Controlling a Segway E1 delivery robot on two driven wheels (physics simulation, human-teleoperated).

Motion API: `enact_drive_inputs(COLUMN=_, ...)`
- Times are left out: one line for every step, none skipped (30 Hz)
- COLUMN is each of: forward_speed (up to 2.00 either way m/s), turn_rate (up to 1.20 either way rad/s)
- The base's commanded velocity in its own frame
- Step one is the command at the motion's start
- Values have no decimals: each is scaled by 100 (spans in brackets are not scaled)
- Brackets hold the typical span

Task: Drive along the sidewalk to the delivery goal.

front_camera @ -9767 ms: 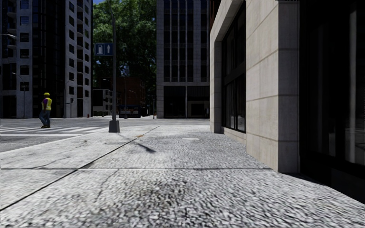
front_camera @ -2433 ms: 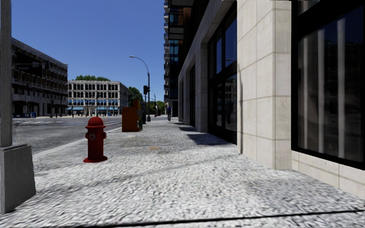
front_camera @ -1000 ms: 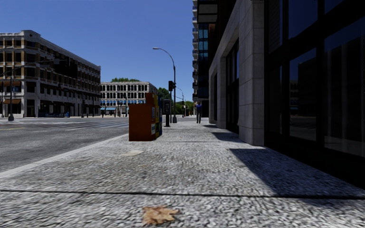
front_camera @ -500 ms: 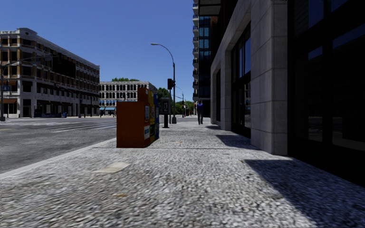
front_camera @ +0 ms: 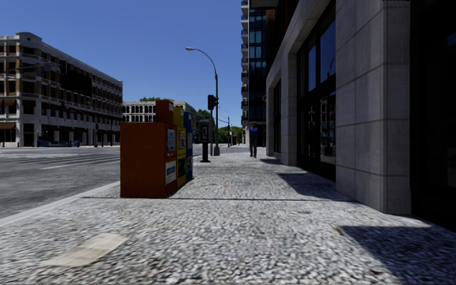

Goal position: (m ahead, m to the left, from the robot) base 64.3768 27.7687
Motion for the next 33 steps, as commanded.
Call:
enact_drive_inputs(forward_speed=200, turn_rate=0)
enact_drive_inputs(forward_speed=200, turn_rate=0)
enact_drive_inputs(forward_speed=200, turn_rate=0)
enact_drive_inputs(forward_speed=200, turn_rate=0)
enact_drive_inputs(forward_speed=200, turn_rate=0)
enact_drive_inputs(forward_speed=200, turn_rate=0)
enact_drive_inputs(forward_speed=200, turn_rate=0)
enact_drive_inputs(forward_speed=200, turn_rate=0)
enact_drive_inputs(forward_speed=200, turn_rate=0)
enact_drive_inputs(forward_speed=200, turn_rate=0)
enact_drive_inputs(forward_speed=200, turn_rate=0)
enact_drive_inputs(forward_speed=200, turn_rate=0)
enact_drive_inputs(forward_speed=200, turn_rate=0)
enact_drive_inputs(forward_speed=200, turn_rate=0)
enact_drive_inputs(forward_speed=200, turn_rate=0)
enact_drive_inputs(forward_speed=200, turn_rate=0)
enact_drive_inputs(forward_speed=200, turn_rate=0)
enact_drive_inputs(forward_speed=200, turn_rate=0)
enact_drive_inputs(forward_speed=200, turn_rate=0)
enact_drive_inputs(forward_speed=200, turn_rate=0)
enact_drive_inputs(forward_speed=200, turn_rate=0)
enact_drive_inputs(forward_speed=200, turn_rate=0)
enact_drive_inputs(forward_speed=200, turn_rate=0)
enact_drive_inputs(forward_speed=200, turn_rate=0)
enact_drive_inputs(forward_speed=200, turn_rate=0)
enact_drive_inputs(forward_speed=200, turn_rate=0)
enact_drive_inputs(forward_speed=200, turn_rate=0)
enact_drive_inputs(forward_speed=200, turn_rate=0)
enact_drive_inputs(forward_speed=200, turn_rate=0)
enact_drive_inputs(forward_speed=200, turn_rate=0)
enact_drive_inputs(forward_speed=200, turn_rate=0)
enact_drive_inputs(forward_speed=200, turn_rate=0)
enact_drive_inputs(forward_speed=200, turn_rate=0)
